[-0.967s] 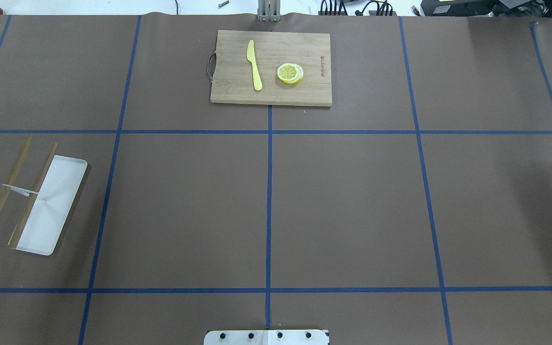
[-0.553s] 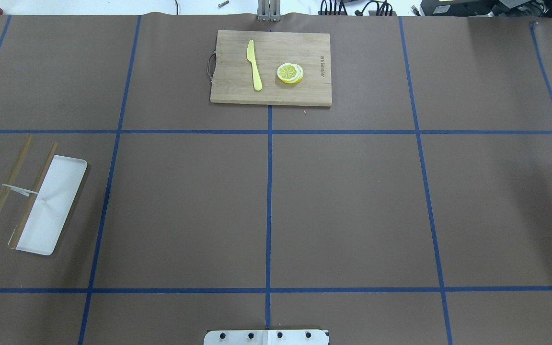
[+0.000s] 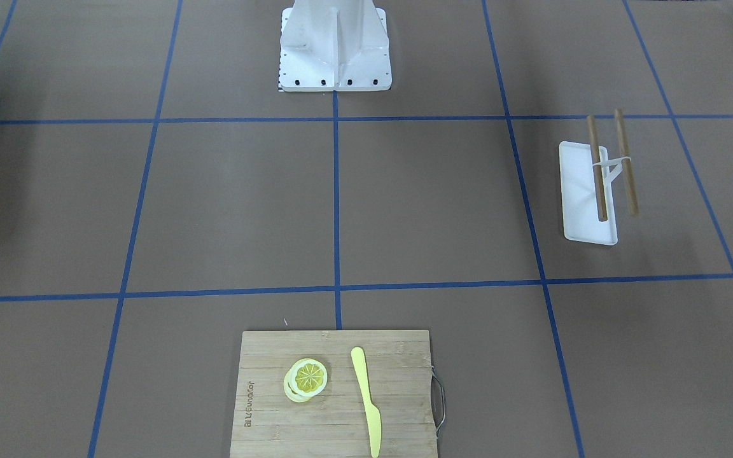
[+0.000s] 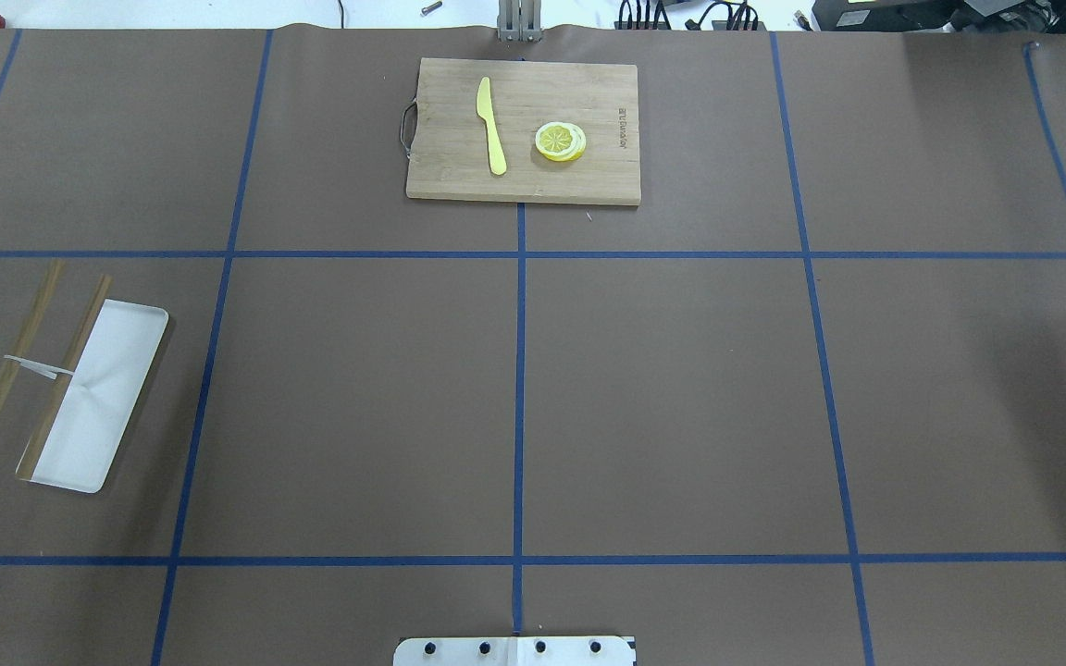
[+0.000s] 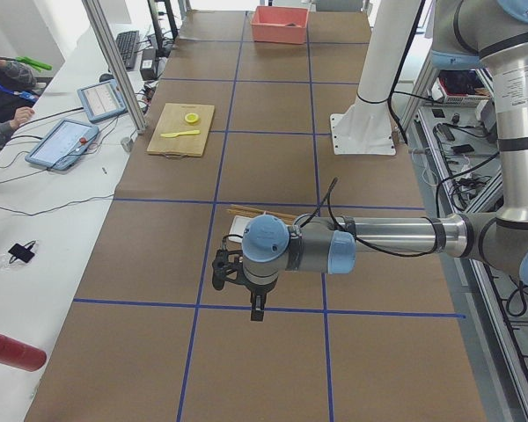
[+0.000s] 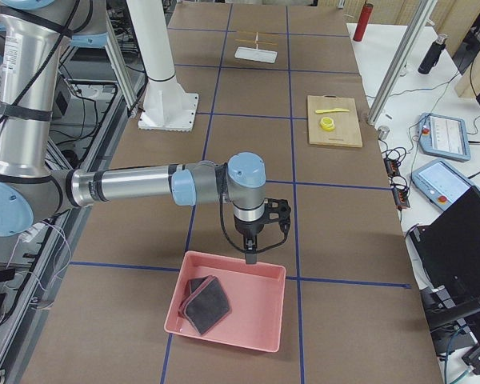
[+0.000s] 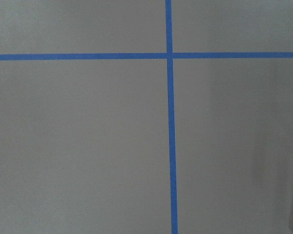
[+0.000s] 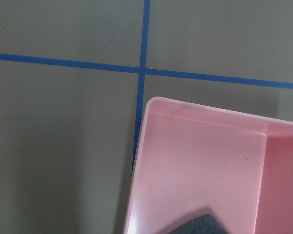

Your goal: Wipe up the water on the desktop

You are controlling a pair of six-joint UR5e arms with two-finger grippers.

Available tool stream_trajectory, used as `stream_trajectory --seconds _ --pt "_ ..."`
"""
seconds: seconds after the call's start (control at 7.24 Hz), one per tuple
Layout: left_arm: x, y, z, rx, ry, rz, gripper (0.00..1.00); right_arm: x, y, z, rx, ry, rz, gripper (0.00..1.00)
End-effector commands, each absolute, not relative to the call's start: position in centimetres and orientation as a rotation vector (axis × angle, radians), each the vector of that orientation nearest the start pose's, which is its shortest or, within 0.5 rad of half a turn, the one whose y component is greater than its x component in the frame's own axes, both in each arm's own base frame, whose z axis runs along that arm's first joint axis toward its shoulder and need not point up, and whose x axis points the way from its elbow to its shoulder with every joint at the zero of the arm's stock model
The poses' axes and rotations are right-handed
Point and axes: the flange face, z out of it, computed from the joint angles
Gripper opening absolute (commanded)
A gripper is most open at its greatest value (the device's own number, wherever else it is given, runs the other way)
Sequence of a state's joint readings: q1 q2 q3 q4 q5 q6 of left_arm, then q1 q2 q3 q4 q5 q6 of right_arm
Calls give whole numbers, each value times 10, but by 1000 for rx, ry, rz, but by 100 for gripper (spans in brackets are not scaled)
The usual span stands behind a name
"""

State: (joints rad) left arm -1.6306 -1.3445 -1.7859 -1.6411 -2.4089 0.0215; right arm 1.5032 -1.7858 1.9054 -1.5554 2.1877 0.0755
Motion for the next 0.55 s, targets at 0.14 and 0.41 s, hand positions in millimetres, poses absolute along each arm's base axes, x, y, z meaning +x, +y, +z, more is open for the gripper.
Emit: stream_trajectory --seconds 0.14,0.41 --pt "-83 -396 642 89 836 -12 99 49 -401 616 49 -617 -25 100" --pt "-83 -398 640 94 834 -7 99 45 -398 612 47 -674 -31 100"
